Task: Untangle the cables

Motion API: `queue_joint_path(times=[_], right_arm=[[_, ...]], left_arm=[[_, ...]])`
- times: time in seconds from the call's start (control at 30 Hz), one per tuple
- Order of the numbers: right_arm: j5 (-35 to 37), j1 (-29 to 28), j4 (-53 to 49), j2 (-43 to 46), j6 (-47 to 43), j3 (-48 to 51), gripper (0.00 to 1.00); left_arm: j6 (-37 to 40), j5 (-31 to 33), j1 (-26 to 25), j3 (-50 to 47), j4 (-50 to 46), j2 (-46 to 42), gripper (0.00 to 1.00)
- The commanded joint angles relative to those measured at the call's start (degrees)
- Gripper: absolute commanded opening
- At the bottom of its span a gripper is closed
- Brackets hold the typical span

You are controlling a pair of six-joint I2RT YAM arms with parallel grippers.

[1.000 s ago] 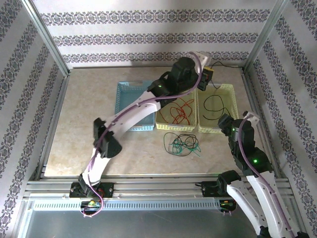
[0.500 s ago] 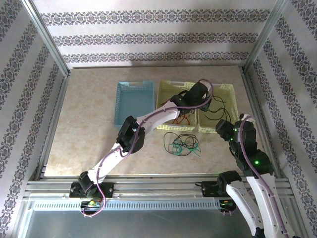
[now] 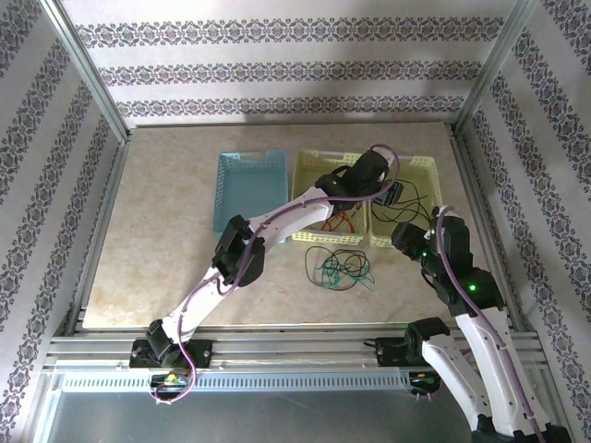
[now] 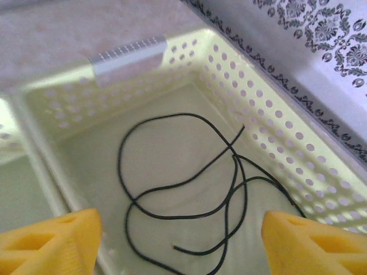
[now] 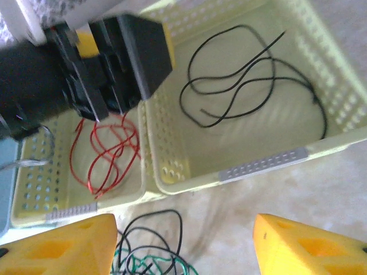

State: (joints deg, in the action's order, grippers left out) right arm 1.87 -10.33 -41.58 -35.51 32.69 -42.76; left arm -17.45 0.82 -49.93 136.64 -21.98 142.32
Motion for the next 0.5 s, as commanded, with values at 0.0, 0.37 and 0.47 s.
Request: queue_joint_path(times=[0.0, 0.37, 0.47], right_arm=[[-11.36, -0.50, -0.32, -3.34, -2.98, 2.74, 0.62], [-7.96, -14.11, 1.71, -16.07, -0.94, 5.26, 0.62], [-6.12, -13.44, 4.24, -19.62, -0.26, 6.49, 0.61]], left_arm=[[3.21, 6.96, -0.60, -8.50, 2.08, -13.81, 0.75], [1.87, -3.08, -2.54, -63.98, 12.60, -44.05, 0.74], [1.50, -3.77, -4.56, -70.15, 12.80, -46.43, 0.74]])
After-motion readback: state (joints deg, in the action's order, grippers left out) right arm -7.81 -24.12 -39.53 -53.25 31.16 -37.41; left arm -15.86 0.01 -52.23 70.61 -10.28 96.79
